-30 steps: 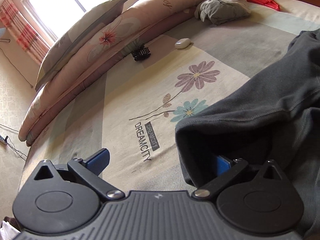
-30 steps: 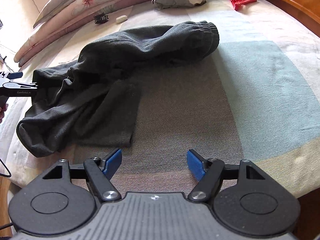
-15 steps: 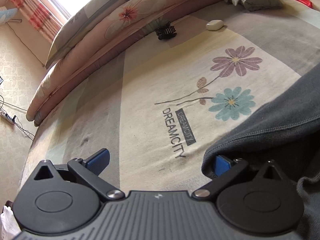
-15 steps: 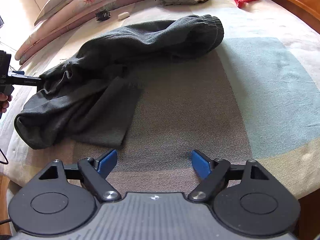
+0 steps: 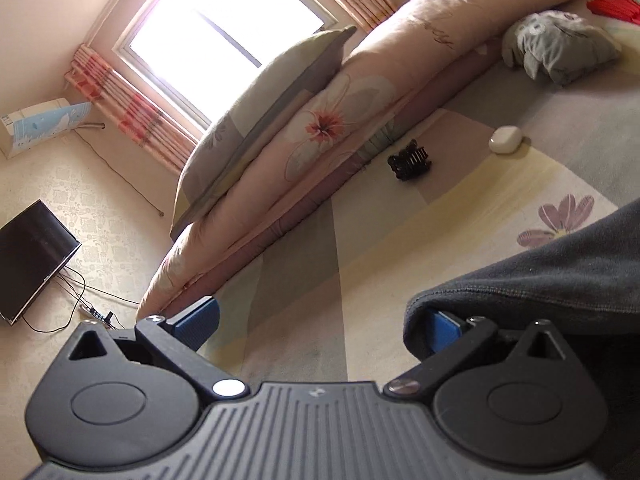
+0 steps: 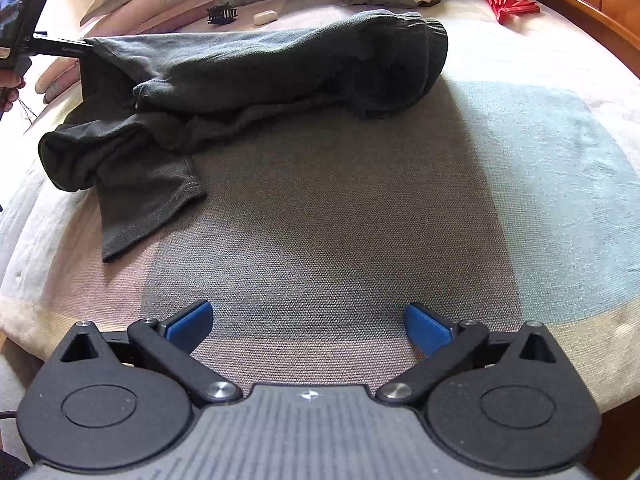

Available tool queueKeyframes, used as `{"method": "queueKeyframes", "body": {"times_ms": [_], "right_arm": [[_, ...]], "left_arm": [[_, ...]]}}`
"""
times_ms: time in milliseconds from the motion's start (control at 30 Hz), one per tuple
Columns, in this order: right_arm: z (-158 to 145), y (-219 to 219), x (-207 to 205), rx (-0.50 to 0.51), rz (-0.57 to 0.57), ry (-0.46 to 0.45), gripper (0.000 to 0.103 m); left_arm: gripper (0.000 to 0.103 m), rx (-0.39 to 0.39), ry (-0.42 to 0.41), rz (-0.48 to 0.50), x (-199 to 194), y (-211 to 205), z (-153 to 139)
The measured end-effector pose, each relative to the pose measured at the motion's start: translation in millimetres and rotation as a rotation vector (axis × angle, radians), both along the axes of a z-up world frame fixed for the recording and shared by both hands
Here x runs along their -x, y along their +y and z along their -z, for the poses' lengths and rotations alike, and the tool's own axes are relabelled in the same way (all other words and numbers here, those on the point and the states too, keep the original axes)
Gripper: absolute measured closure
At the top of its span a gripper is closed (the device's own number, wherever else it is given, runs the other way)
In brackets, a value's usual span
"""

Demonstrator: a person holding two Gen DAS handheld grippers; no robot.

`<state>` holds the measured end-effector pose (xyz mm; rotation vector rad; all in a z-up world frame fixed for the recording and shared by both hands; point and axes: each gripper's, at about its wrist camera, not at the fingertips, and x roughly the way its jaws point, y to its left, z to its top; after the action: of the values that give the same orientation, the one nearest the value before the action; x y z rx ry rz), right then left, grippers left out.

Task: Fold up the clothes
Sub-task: 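Lower the waistband onto the bed and open the right gripper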

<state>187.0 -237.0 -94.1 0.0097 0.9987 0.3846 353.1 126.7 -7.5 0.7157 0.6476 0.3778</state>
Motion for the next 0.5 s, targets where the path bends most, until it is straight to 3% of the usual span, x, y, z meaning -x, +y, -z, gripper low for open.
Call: {"method": "queueKeyframes", "body": {"times_ms": [133, 233, 333, 400, 500], "right_arm": [[1, 12, 8, 0.105, -0.07, -0.042, 0.0], [-7, 4, 8, 0.035, -0.069, -0.069, 0.003], [-25, -8, 4, -0.003, -0.051, -0.161, 0.007], [-33, -16, -6, 0.0, -0.042, -0.206, 0.02], [-35, -28, -31, -0.002, -0.022, -0.243, 0.032]], "left_arm": [[0.0, 0.076, 0.091, 0.051, 23, -3, 19], [0.0, 0.118, 0.137, 0.118, 55, -8, 20], [0.0, 0.148, 0.154, 0.187, 89, -15, 14], [0.001, 0.19, 0.164, 0.236, 114, -23, 8], [0.001, 0.286, 0.189, 0.316, 145, -40, 7]]}}
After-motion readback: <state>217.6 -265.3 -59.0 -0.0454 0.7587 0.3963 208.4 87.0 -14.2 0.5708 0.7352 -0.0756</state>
